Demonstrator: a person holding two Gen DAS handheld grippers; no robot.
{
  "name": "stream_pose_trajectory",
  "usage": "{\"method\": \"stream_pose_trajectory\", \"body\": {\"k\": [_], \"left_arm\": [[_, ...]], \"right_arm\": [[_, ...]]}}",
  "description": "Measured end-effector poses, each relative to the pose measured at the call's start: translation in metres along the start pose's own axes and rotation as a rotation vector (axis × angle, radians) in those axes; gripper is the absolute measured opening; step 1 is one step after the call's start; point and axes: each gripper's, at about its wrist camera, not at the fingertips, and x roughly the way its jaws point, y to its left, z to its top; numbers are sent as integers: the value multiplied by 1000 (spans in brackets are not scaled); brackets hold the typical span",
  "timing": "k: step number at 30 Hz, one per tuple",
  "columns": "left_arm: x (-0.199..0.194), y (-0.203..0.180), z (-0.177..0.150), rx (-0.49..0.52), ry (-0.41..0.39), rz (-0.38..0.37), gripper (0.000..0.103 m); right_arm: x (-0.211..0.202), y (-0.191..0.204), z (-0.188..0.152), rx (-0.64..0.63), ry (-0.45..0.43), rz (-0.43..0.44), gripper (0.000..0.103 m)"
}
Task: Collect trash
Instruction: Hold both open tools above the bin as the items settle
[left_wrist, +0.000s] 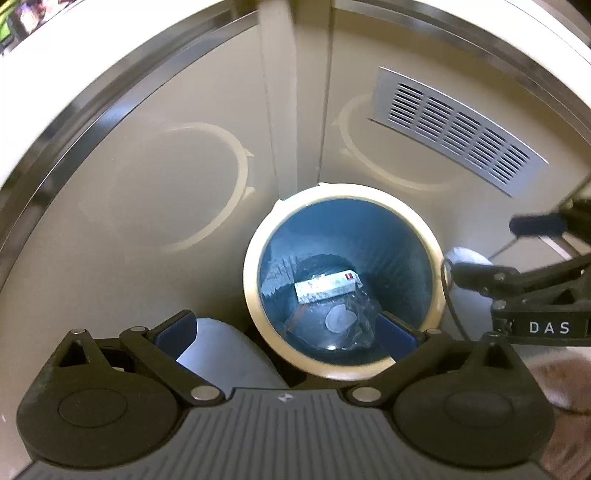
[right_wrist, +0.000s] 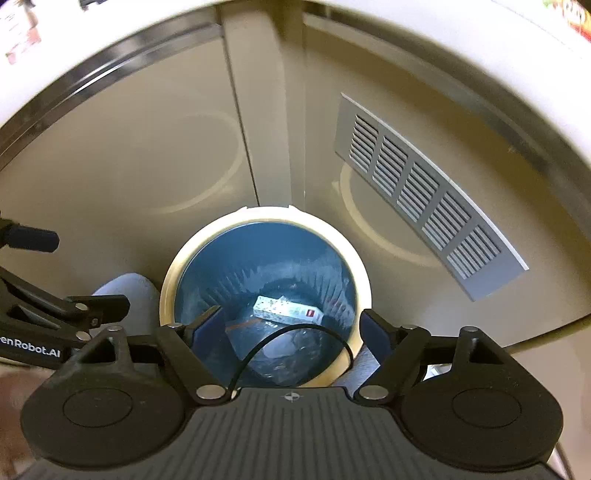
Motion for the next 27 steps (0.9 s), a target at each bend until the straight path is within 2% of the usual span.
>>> {"method": "stream_pose_trajectory", "body": {"k": [4, 10, 20, 27], "left_arm": [[-9, -8, -1, 39, -32, 29, 103], [-34, -10, -7, 49, -110, 68, 103], [-66, -16, -15, 80, -191, 114, 103], [-73, -19, -15, 93, -214, 130, 103]], "right_arm": [[-19, 5, -5, -60, -64, -41, 83], [-47, 1, -11, -82, -151, -69, 84], [-61, 6, -16, -98, -212, -80, 84], [-64, 9, -17, -110, -235, -85, 85]]}}
